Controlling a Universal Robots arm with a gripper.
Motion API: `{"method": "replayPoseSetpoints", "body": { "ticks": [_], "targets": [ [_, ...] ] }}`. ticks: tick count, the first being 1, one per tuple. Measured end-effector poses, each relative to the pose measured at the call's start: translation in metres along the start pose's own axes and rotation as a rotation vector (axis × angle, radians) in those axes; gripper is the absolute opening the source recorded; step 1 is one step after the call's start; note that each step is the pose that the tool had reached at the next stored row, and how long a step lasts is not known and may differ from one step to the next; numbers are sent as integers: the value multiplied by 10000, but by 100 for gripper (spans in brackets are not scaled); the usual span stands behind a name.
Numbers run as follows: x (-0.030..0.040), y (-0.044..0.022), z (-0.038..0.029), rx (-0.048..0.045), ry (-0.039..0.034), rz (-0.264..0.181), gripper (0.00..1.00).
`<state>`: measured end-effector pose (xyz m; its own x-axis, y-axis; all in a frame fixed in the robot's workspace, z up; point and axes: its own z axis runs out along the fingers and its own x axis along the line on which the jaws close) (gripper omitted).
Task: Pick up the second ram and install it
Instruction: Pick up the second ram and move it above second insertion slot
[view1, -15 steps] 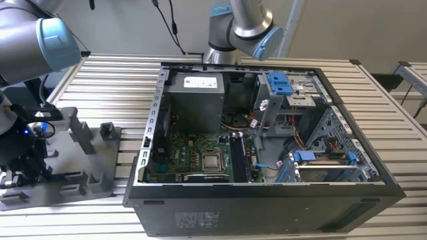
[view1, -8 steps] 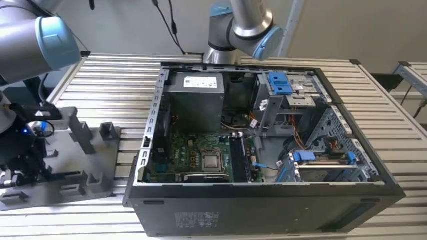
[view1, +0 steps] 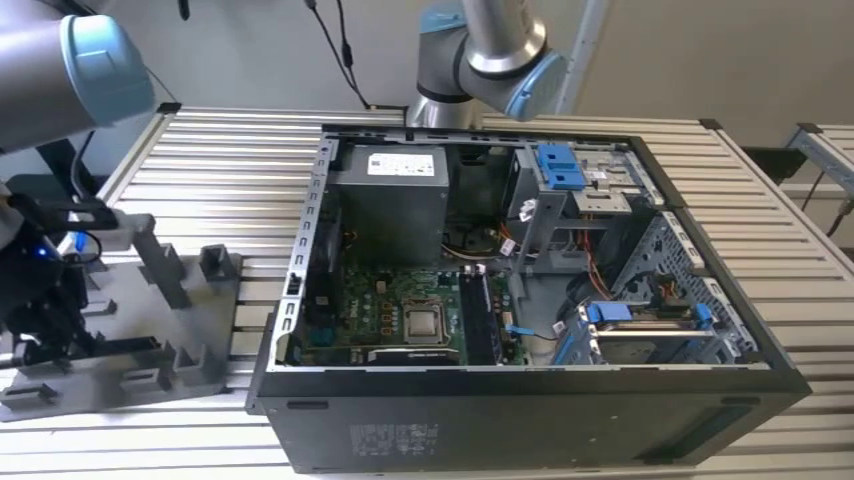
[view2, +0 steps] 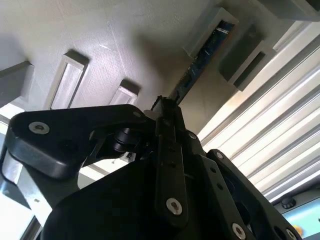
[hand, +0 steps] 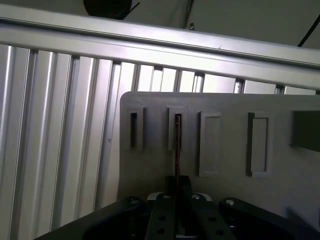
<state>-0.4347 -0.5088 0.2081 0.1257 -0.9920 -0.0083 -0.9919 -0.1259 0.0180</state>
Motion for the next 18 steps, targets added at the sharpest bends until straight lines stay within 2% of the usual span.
{"method": "replayPoseSetpoints", "body": {
  "ticks": [9,18],
  "targets": [
    [0,1,-49,0,1,0,14],
    [-2,4,-207,1,1,1,14]
  ]
}}
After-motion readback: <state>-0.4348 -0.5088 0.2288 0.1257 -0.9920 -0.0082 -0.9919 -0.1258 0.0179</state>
